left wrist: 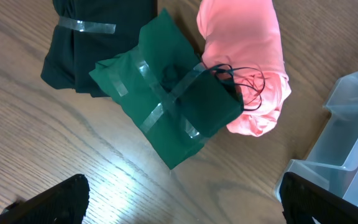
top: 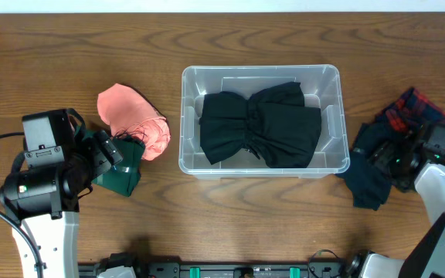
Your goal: Pack container
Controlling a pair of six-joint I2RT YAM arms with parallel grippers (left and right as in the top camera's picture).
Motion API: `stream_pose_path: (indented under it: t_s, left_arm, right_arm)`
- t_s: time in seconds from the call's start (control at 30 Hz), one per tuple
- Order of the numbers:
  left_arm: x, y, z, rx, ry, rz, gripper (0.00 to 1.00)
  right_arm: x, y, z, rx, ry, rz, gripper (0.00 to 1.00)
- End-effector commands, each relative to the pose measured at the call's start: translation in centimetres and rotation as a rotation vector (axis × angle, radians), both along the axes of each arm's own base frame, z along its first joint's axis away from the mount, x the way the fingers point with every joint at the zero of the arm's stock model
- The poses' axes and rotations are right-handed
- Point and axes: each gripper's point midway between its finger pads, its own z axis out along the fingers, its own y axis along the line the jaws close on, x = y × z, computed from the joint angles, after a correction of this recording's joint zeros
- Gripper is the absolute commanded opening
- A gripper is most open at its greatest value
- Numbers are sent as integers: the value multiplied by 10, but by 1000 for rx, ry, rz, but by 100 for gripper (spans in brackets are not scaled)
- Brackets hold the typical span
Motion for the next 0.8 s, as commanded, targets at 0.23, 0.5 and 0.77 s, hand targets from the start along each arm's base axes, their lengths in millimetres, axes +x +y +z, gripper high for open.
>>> stream_pose_path:
  t_s: [0.23,0.5,0.77]
  left_arm:
    - [1,3,5,4,-12,17,98]
    - [1,3,5,4,-12,17,98]
    - [1,3,5,4,-12,17,98]
  right_arm:
    - [6,3,8,5,-27,57,1]
    - [54,4,184,-200,-406,218,1]
    - [64,117,301,-409,-755,849,1]
